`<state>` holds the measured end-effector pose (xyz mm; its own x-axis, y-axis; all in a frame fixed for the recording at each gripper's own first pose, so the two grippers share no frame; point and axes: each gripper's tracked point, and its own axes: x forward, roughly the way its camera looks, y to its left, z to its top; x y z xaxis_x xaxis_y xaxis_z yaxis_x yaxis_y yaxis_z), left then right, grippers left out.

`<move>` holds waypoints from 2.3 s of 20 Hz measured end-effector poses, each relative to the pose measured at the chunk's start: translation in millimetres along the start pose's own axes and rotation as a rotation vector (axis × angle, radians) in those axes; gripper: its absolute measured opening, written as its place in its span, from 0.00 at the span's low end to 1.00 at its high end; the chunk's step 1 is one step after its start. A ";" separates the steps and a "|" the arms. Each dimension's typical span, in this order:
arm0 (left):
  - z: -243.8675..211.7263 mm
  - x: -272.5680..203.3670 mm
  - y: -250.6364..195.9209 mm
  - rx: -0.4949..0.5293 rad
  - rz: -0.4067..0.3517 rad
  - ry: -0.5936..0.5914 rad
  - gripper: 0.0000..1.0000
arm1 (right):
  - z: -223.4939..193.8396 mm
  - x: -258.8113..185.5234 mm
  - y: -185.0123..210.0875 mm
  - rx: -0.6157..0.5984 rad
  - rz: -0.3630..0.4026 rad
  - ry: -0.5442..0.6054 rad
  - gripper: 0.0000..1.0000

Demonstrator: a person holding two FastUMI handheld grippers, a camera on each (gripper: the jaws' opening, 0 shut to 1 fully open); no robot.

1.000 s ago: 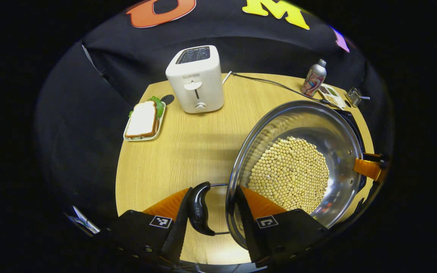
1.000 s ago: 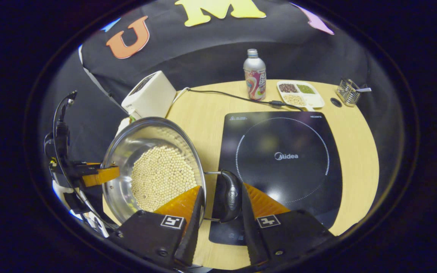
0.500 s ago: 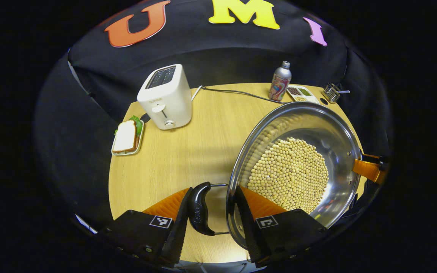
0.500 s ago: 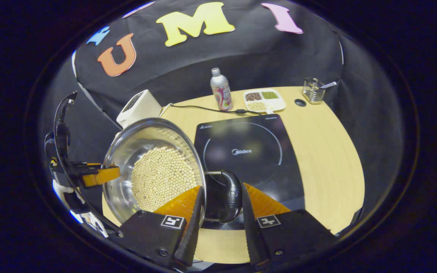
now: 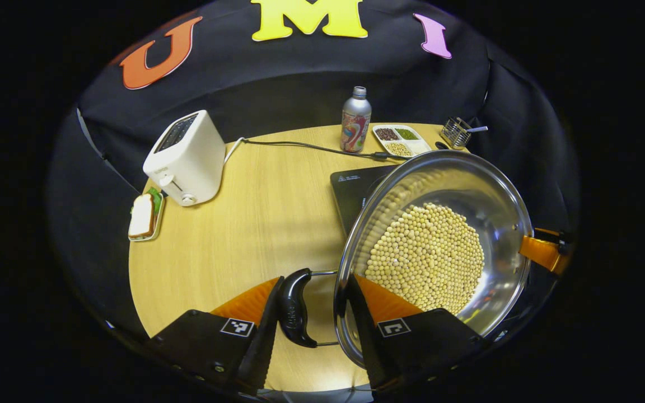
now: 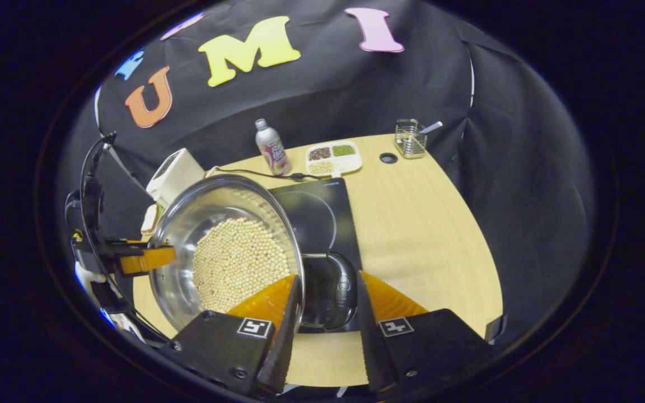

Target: First push the handle of the pot to place it horizontally, then grasp the pot with both hands and set it on the induction cooktop.

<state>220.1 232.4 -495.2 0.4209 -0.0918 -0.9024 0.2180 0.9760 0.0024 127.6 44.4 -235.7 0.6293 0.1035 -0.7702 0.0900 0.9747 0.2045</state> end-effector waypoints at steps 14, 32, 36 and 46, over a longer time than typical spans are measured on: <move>13.4 54.8 18.1 -0.092 0.069 0.065 0.65 | 59.0 64.1 -41.5 -0.090 0.050 0.062 0.53; 31.4 99.4 32.1 -0.051 0.087 0.071 0.75 | 71.0 122.2 -41.1 -0.104 0.046 0.060 0.55; 33.4 100.1 30.6 -0.050 0.081 0.066 0.66 | 72.6 121.7 -40.1 -0.088 0.055 0.053 0.55; 43.5 82.8 26.9 -0.092 0.073 -0.023 0.90 | 79.0 115.0 -39.1 -0.113 0.097 -0.027 0.66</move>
<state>299.0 242.5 -551.1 0.4530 -0.0237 -0.8912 0.1047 0.9941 0.0268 257.4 2.5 -284.5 0.6517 0.1939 -0.7332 -0.0588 0.9768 0.2061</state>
